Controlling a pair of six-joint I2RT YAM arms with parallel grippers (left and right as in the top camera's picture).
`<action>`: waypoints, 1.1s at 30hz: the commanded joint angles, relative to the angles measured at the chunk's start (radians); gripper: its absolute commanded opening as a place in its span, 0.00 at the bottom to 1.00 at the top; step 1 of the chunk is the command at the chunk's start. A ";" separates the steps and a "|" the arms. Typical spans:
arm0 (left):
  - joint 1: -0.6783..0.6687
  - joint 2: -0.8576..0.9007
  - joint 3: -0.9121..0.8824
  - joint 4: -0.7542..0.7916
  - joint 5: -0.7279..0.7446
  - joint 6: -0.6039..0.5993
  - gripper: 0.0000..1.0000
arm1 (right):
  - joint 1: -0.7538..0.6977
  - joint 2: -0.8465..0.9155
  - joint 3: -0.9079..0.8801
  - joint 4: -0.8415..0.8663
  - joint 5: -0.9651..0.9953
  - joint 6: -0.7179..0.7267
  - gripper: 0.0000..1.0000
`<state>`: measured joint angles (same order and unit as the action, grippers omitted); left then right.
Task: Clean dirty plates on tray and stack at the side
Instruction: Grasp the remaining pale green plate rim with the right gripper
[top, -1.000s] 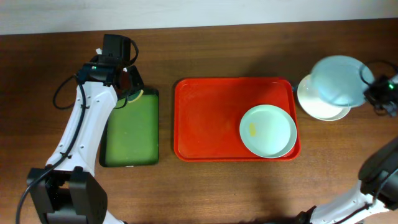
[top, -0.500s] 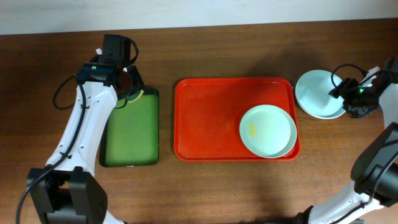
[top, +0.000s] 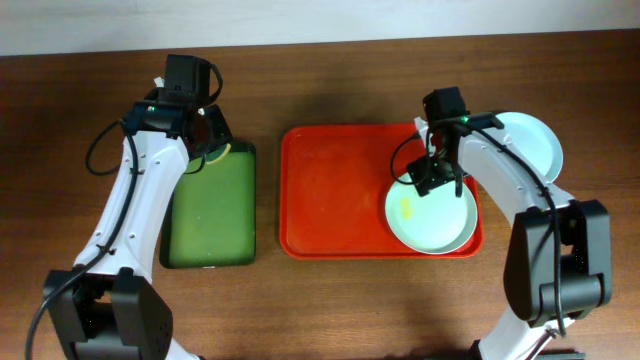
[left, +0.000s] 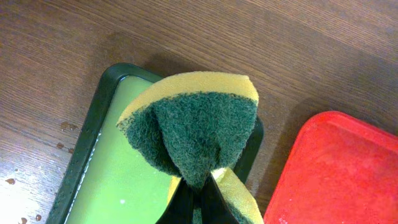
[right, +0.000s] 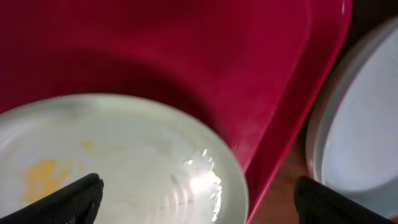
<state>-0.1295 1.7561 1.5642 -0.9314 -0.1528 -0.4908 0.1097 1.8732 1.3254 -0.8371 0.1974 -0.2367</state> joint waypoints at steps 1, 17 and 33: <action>0.000 0.004 0.007 0.003 0.003 -0.002 0.00 | -0.078 0.017 -0.002 0.005 -0.174 -0.132 0.99; 0.000 0.004 0.007 0.002 0.005 -0.002 0.00 | -0.189 0.068 -0.075 -0.050 -0.325 -0.114 0.75; -0.162 0.005 0.007 0.018 0.092 0.018 0.00 | 0.005 0.069 -0.076 -0.066 -0.448 0.306 0.13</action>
<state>-0.2344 1.7561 1.5642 -0.9211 -0.0738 -0.4900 0.0746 1.9362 1.2537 -0.9382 -0.2718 -0.0830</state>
